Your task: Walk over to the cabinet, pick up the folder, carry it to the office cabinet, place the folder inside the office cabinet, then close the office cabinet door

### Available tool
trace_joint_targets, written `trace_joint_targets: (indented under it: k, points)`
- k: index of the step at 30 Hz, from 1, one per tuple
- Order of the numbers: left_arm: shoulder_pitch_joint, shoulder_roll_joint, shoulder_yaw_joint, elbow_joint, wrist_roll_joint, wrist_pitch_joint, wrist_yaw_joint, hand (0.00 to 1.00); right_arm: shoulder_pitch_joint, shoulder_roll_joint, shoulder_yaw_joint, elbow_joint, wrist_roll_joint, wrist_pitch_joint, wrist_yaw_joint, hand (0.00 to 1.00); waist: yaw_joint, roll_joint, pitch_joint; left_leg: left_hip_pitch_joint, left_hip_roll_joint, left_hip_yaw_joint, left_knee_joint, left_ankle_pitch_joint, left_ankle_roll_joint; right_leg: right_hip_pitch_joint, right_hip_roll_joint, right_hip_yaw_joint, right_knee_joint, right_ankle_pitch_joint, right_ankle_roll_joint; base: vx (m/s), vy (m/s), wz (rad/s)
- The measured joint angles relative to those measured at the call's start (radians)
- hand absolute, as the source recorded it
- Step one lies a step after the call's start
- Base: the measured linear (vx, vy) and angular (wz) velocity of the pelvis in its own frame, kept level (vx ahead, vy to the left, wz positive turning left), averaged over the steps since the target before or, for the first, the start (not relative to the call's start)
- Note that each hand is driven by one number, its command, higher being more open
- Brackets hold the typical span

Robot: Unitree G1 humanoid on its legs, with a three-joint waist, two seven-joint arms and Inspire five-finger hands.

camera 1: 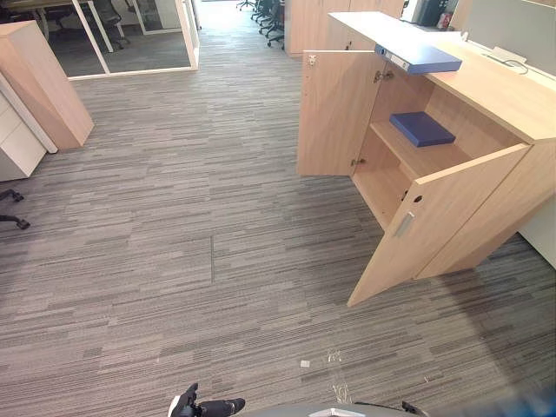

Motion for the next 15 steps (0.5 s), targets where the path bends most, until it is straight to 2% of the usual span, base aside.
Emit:
trace_joint_targets:
  k: [2, 3, 4, 5, 6, 7, 9, 10, 13, 14, 15]
  points:
    - [-0.002, -0.001, 0.031, 0.0, -0.002, 0.001, 0.0, 1.0, -0.005, 0.006, 0.0, 0.002, 0.0, 0.0, 0.001, 1.0, -0.001, -0.011, 0.005, -0.039, 0.001, -0.011, 0.072, -0.027, -0.015, -0.003, -0.002, -0.009, 0.004, 0.0, 0.0, -0.03, -0.015, 0.16]
    - [-0.002, -0.005, 0.064, -0.001, -0.004, 0.001, -0.001, 1.0, -0.008, 0.01, -0.004, 0.002, 0.0, 0.0, 0.002, 1.0, -0.001, -0.014, 0.011, -0.088, 0.009, -0.012, 0.174, -0.071, -0.027, -0.004, 0.001, -0.019, 0.007, -0.003, -0.005, -0.07, -0.018, 0.18]
    - [-0.002, -0.012, 0.103, -0.005, -0.017, 0.003, -0.002, 1.0, -0.008, 0.014, -0.015, 0.002, 0.0, -0.001, 0.002, 1.0, 0.001, -0.016, 0.016, -0.151, 0.021, -0.009, 0.311, -0.12, -0.051, -0.005, 0.007, -0.022, 0.016, -0.02, -0.033, -0.06, -0.014, 0.16]
    - [-0.001, -0.019, 0.124, -0.012, -0.025, 0.004, -0.002, 1.0, -0.009, 0.014, -0.02, 0.0, 0.001, 0.0, 0.004, 1.0, 0.003, -0.013, 0.024, -0.186, 0.032, -0.005, 0.4, -0.139, -0.064, -0.003, 0.012, -0.023, 0.026, -0.032, -0.05, -0.1, -0.019, 0.04]
    - [0.0, -0.036, 0.165, -0.038, -0.044, 0.002, -0.007, 1.0, -0.008, 0.009, -0.022, -0.006, 0.001, -0.001, 0.005, 1.0, 0.012, -0.002, 0.034, -0.266, 0.057, 0.014, 0.586, -0.149, -0.066, -0.002, 0.022, -0.017, 0.05, -0.049, -0.062, -0.05, -0.006, -0.14]
    - [0.005, -0.065, 0.205, -0.071, -0.054, -0.007, -0.018, 1.0, 0.0, -0.005, -0.017, -0.008, 0.0, 0.0, 0.005, 1.0, 0.03, 0.012, 0.04, -0.353, 0.098, 0.039, 0.77, -0.134, -0.058, 0.003, 0.04, -0.005, 0.072, -0.062, -0.075, -0.05, 0.005, -0.25]
    - [0.006, -0.078, 0.213, -0.089, -0.073, -0.017, -0.021, 1.0, -0.001, -0.014, -0.019, 0.003, -0.002, 0.007, -0.001, 1.0, 0.046, 0.03, 0.05, -0.403, 0.122, 0.049, 0.854, -0.176, -0.044, 0.03, 0.038, 0.018, 0.087, -0.077, -0.08, 0.03, 0.04, -0.33]
    - [0.006, -0.078, 0.211, -0.091, -0.079, -0.02, -0.021, 1.0, -0.003, -0.014, -0.016, 0.004, -0.003, 0.011, -0.001, 1.0, 0.047, 0.028, 0.049, -0.414, 0.122, 0.048, 0.82, -0.185, -0.049, 0.034, 0.024, 0.033, 0.097, -0.082, -0.082, 0.07, 0.093, -0.49]
    - [0.005, -0.077, 0.206, -0.092, -0.079, -0.022, -0.016, 1.0, -0.008, -0.017, -0.009, 0.004, -0.004, 0.011, -0.001, 1.0, 0.045, 0.021, 0.05, -0.43, 0.114, 0.017, 0.578, -0.171, -0.073, 0.027, -0.035, 0.086, 0.115, -0.111, -0.051, 0.12, 0.135, -0.52]
    - [-0.001, -0.08, 0.199, -0.091, -0.079, -0.022, -0.012, 1.0, -0.008, -0.022, -0.009, 0.005, -0.003, 0.012, -0.002, 1.0, 0.044, 0.03, 0.055, -0.435, 0.113, -0.027, 0.438, -0.135, -0.09, 0.024, -0.062, 0.111, 0.112, -0.121, -0.035, 0.2, 0.228, -0.63]
    - [-0.003, -0.085, 0.199, -0.091, -0.078, -0.023, -0.004, 1.0, -0.01, -0.028, -0.01, 0.005, -0.002, 0.013, -0.005, 1.0, 0.042, 0.04, 0.06, -0.432, 0.118, -0.083, 0.31, -0.102, -0.12, 0.025, -0.085, 0.133, 0.107, -0.132, -0.017, 0.27, 0.341, -0.54]
